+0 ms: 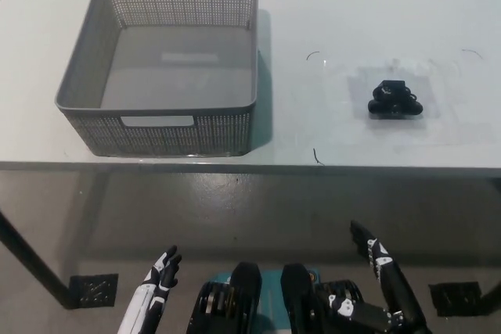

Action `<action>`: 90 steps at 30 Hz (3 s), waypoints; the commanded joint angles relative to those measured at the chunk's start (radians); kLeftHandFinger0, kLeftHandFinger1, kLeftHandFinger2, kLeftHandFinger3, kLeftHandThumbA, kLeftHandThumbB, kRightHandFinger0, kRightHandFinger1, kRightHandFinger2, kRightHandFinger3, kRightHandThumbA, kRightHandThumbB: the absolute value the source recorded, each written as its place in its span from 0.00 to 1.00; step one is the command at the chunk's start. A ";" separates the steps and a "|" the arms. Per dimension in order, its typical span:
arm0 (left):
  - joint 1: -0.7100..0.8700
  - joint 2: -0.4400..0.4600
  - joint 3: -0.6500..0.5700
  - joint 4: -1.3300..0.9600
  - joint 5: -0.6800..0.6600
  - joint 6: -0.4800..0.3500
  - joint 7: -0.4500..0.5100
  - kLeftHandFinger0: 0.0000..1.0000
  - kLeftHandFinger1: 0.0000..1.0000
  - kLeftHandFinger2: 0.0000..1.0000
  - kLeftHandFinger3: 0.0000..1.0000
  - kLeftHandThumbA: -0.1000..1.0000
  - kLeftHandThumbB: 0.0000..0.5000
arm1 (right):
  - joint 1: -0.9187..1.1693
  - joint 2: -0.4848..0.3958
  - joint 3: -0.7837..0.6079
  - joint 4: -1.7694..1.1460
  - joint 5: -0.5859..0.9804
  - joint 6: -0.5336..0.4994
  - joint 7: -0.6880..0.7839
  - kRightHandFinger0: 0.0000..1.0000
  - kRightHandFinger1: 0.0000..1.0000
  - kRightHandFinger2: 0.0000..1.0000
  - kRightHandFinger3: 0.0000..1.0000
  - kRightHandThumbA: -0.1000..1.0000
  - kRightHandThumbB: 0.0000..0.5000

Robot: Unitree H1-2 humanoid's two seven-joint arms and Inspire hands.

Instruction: Use the right hand to pick up a webcam and put it into a container on the left side

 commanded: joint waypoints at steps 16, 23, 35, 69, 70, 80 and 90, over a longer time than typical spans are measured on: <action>-0.013 0.014 0.005 -0.034 -0.011 -0.037 -0.009 1.00 1.00 1.00 1.00 1.00 0.06 | -0.164 -0.091 -0.151 -0.481 -0.349 0.172 -0.013 1.00 1.00 1.00 1.00 1.00 0.87; -0.015 0.023 0.001 -0.040 -0.009 -0.030 -0.014 1.00 1.00 1.00 1.00 1.00 0.09 | -0.347 -0.194 -0.196 -0.445 -0.362 0.325 0.063 1.00 1.00 1.00 1.00 1.00 0.82; -0.013 0.028 -0.007 -0.034 -0.013 -0.031 -0.026 1.00 1.00 1.00 1.00 1.00 0.07 | -0.770 -0.317 -0.080 -0.112 -0.443 0.519 0.208 1.00 1.00 1.00 1.00 0.95 0.85; -0.001 0.030 -0.012 -0.041 -0.009 -0.014 -0.050 1.00 1.00 1.00 1.00 1.00 0.10 | -1.153 -0.257 0.205 0.817 -0.431 0.446 0.187 1.00 1.00 1.00 1.00 0.89 1.00; -0.001 0.030 -0.012 -0.037 -0.010 -0.019 -0.049 1.00 1.00 1.00 1.00 1.00 0.10 | -1.156 -0.251 0.203 0.836 -0.425 0.445 0.189 1.00 1.00 1.00 1.00 0.89 1.00; -0.003 0.036 -0.012 -0.038 -0.009 -0.014 -0.052 1.00 1.00 1.00 1.00 1.00 0.10 | -1.162 -0.219 0.180 0.958 -0.393 0.403 0.150 1.00 1.00 1.00 1.00 0.88 1.00; -0.014 0.040 -0.011 -0.036 -0.007 -0.015 -0.050 1.00 1.00 1.00 1.00 1.00 0.09 | -1.147 -0.192 0.181 1.001 -0.372 0.377 0.124 1.00 1.00 1.00 1.00 0.89 1.00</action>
